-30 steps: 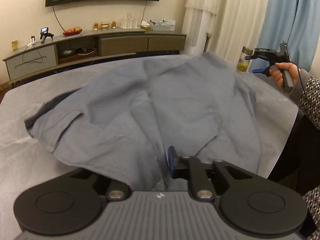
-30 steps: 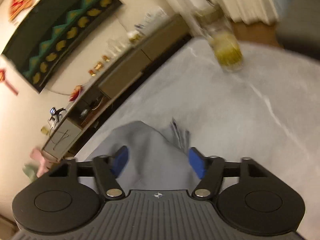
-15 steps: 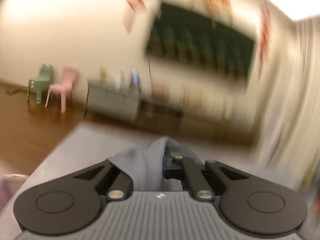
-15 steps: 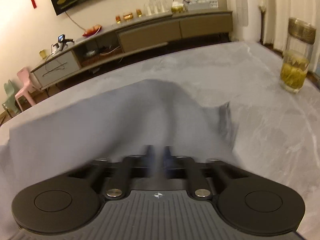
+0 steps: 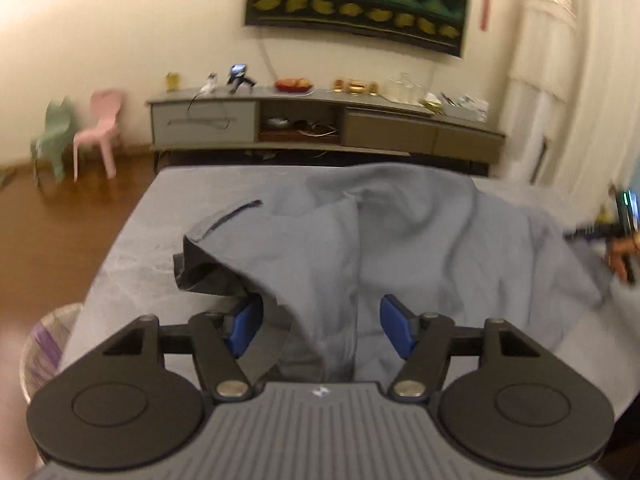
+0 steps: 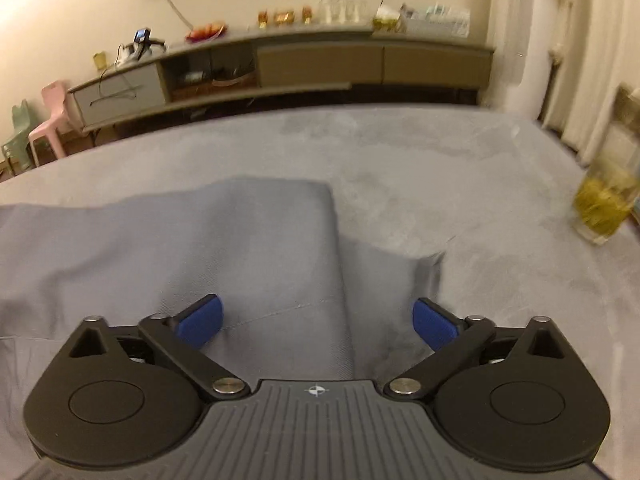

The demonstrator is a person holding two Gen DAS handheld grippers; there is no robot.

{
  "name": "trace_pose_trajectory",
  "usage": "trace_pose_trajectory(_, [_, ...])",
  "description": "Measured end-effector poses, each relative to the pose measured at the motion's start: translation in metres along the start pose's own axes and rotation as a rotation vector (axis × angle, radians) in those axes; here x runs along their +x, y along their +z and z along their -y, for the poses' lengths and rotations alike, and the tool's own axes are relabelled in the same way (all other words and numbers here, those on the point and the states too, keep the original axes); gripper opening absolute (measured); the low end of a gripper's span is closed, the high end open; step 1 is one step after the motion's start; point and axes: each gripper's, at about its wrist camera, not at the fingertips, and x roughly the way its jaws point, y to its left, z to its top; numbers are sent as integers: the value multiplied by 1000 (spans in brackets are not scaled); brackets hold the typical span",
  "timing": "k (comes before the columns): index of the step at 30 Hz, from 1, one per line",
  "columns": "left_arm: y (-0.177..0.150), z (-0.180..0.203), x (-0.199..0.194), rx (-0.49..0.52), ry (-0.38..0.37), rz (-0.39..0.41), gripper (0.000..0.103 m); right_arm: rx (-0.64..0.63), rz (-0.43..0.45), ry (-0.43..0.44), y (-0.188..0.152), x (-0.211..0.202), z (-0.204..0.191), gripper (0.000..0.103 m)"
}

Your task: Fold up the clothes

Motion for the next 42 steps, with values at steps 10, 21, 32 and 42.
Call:
trace_pose_trajectory(10, [32,-20,-22,-186,190,211,2,-172,674,178,-11,-190,-13,5])
trace_pose_trajectory(21, [-10,-38,-33,-84,270,-14,16,-552,68,109,-122,-170,63,22])
trace_pose_trajectory(32, [8,0,-42,-34,145,96,22,76,197,13,-28,-100,94,94])
trace_pose_trajectory(42, [9,-8,-20,-51,250,150,4,-136,118,-113,3,-23,41,2])
